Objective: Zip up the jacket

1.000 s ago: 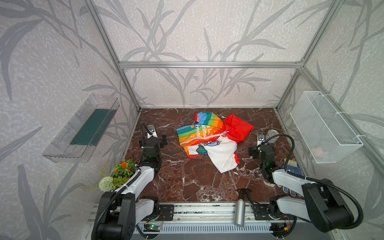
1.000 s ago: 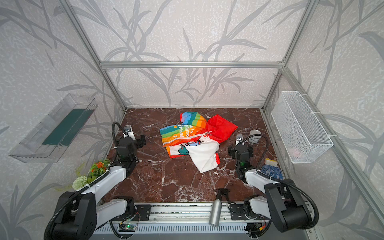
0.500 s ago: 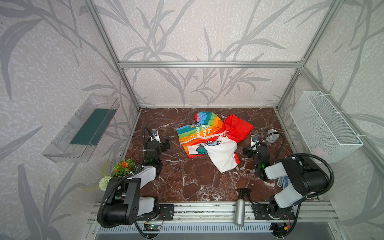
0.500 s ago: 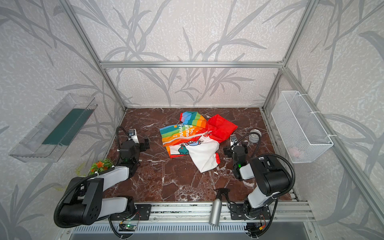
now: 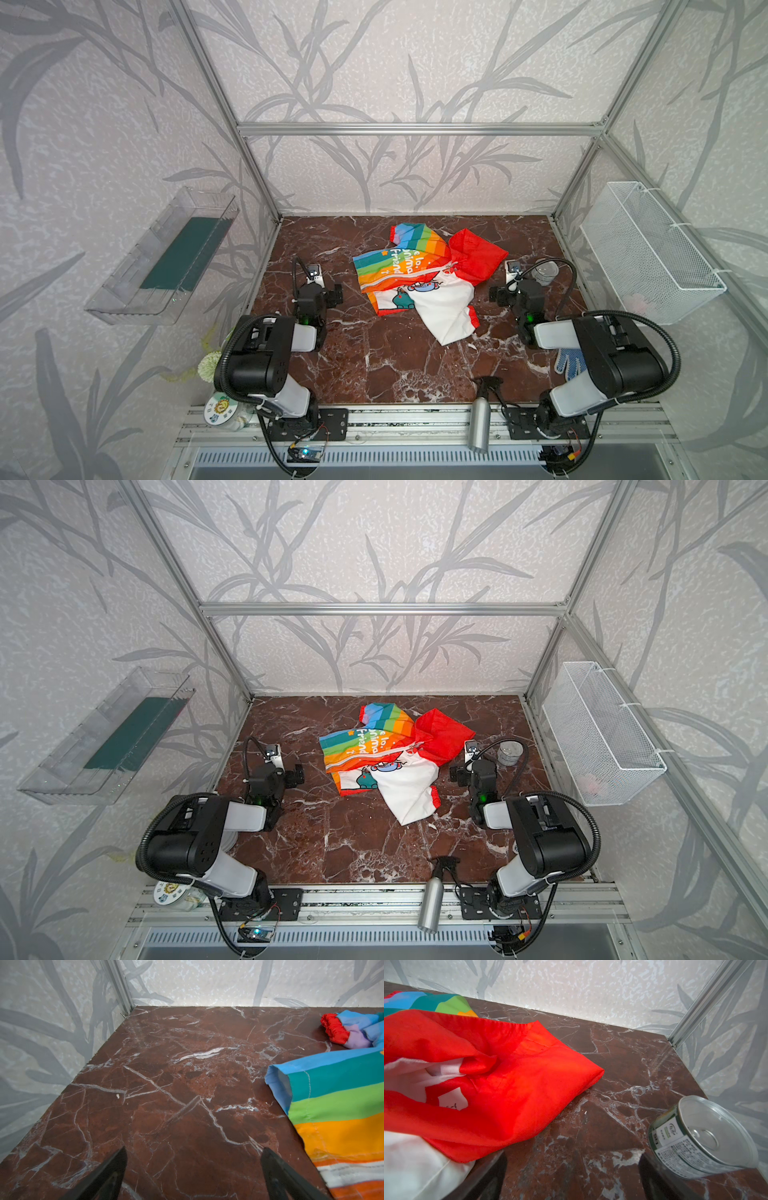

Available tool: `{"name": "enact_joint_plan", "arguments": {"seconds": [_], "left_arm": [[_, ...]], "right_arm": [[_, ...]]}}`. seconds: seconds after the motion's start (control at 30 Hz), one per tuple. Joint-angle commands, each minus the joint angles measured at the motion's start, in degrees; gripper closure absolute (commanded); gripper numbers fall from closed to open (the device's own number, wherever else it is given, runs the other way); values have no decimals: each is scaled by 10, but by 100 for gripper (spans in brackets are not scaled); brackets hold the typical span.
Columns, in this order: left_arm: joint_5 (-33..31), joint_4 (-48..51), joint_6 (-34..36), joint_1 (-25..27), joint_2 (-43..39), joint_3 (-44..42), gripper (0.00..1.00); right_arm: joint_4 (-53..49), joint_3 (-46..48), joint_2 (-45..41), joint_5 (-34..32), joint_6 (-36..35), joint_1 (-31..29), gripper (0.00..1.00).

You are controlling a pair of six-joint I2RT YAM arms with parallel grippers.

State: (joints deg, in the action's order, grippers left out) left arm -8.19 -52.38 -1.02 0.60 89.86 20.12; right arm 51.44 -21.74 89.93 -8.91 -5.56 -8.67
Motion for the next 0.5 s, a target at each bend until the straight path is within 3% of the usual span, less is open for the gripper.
{"name": "enact_joint_plan", "arguments": {"seconds": [0.0,0.47], "left_arm": [[-22,-22,-5,-4,0,13,1],[-23,-23,-5,-4,0,12,1]], "right_arm": [[-3,-4,-11,4,7,1,1],[-14,-10,-12,22,10,8,1]]}}
